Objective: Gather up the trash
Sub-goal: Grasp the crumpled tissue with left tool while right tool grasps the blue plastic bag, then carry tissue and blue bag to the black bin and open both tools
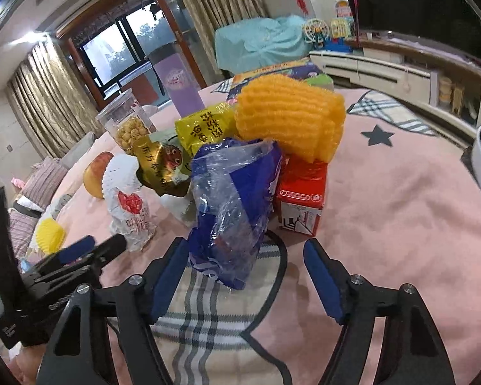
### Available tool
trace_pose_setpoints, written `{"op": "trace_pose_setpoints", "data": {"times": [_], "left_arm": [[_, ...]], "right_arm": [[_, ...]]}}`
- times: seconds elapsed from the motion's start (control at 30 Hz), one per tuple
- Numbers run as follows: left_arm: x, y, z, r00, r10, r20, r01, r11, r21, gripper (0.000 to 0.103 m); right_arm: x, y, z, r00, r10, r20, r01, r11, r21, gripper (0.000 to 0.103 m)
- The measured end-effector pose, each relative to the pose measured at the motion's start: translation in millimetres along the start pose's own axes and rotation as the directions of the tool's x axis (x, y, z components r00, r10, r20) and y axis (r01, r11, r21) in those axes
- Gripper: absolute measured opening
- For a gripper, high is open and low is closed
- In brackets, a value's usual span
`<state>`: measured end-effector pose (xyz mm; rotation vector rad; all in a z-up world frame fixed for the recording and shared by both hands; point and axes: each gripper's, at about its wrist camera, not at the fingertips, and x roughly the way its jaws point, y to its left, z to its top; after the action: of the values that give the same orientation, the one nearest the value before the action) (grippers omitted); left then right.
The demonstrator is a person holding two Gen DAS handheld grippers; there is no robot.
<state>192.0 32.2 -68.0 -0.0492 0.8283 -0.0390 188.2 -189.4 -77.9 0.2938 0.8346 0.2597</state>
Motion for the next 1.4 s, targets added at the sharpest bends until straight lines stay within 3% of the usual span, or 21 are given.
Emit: {"op": "trace_pose_setpoints", "data": {"times": [0.03,0.07,0.1,0.17,0.27,0.33,0.63,1.0,1.4], "left_arm": [[3,0,0,1.000,-0.020,-0.014,0.020,1.000,-0.003,0.045],[6,-1,0,0.999,-0.038,-0.026,0.038,0.999,-0.004,0.031],[6,-3,-1,0.998,-0.049,-0.031,0.049,0.999,0.000,0.026],[2,-7,-2,0.999,-0.044,-0.018,0.044,0.999,0.016,0.025],[-7,-8,-4,0.999,-0.048,0.007,0.047,0.999,0.019,0.022],[-14,-8,-8,0.998,-0.059,0.012,0.059,0.998,0.011,0.017],[-45,-27,-35,0.993,-0.119,0.022,0.119,0.993,0.003,0.017],[-69,-96,-43,0.972,-0.233,0.017,0.230,0.969,0.095,0.017],[-72,-166,-36,0.950,-0.312,0.003,0.306,0.932,0.195,0.017]], "right_arm": [[2,-1,0,1.000,0.011,-0.009,-0.011,1.000,0.006,0.064],[3,-1,0,1.000,0.023,-0.015,-0.023,1.000,0.008,0.054],[4,-1,0,0.999,0.040,-0.023,-0.040,0.999,0.008,0.042],[2,0,-1,0.998,0.055,-0.025,-0.055,0.998,-0.001,0.030],[-5,1,-3,0.997,0.069,-0.017,-0.069,0.998,-0.012,0.027],[-11,1,-5,0.997,0.075,-0.013,-0.075,0.997,-0.020,0.027],[-42,-14,-23,0.997,0.077,-0.008,-0.077,0.997,-0.026,0.026],[-92,-61,-31,0.998,0.007,0.056,-0.008,1.000,0.029,0.026],[-134,-116,-24,0.989,-0.085,0.122,0.073,0.992,0.102,0.026]]}}
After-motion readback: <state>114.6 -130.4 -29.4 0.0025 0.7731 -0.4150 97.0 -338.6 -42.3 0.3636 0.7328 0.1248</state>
